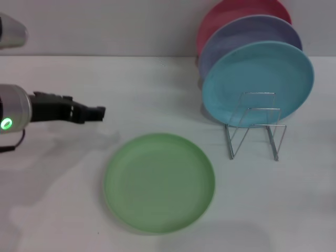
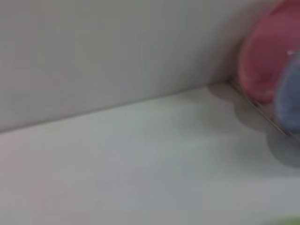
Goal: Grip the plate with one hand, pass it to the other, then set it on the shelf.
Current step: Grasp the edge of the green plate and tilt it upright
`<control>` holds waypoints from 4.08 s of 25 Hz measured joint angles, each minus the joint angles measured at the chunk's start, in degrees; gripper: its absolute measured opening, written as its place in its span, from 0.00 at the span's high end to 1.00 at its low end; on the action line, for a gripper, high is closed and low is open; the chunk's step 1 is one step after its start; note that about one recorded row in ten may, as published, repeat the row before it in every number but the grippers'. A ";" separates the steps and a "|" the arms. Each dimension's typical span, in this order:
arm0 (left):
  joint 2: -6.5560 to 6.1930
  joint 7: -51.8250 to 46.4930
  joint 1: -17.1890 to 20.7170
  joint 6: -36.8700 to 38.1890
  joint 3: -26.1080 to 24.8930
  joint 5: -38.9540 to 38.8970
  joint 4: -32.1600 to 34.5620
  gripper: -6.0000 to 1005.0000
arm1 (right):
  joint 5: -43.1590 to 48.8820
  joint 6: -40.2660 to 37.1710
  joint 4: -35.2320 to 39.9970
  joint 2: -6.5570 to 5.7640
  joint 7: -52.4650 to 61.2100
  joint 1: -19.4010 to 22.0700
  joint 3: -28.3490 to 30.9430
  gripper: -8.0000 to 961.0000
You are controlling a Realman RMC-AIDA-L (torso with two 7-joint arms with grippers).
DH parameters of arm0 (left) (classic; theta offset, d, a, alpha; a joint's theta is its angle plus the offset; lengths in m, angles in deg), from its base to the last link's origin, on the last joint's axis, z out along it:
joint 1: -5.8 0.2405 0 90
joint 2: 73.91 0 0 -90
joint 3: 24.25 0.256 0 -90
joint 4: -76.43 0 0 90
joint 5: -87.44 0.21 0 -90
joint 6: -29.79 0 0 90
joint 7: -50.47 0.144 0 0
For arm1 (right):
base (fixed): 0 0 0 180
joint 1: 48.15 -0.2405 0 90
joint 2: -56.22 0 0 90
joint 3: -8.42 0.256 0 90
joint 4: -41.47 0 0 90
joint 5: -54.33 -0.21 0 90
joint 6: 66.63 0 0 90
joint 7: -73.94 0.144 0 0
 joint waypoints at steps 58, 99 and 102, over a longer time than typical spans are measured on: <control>0.15 0.24 -11.61 -8.22 5.16 0.23 20.71 0.59 | 0.01 0.48 -0.25 0.18 0.01 0.37 0.35 0.20; -0.09 5.12 -7.25 7.08 0.21 8.50 2.88 0.94 | 15.34 -7.30 -36.99 -0.79 22.49 0.82 -25.20 0.20; -0.06 5.32 -6.48 8.54 0.20 8.53 2.44 0.94 | 29.87 -21.44 -49.22 -0.79 37.84 0.25 -25.90 0.20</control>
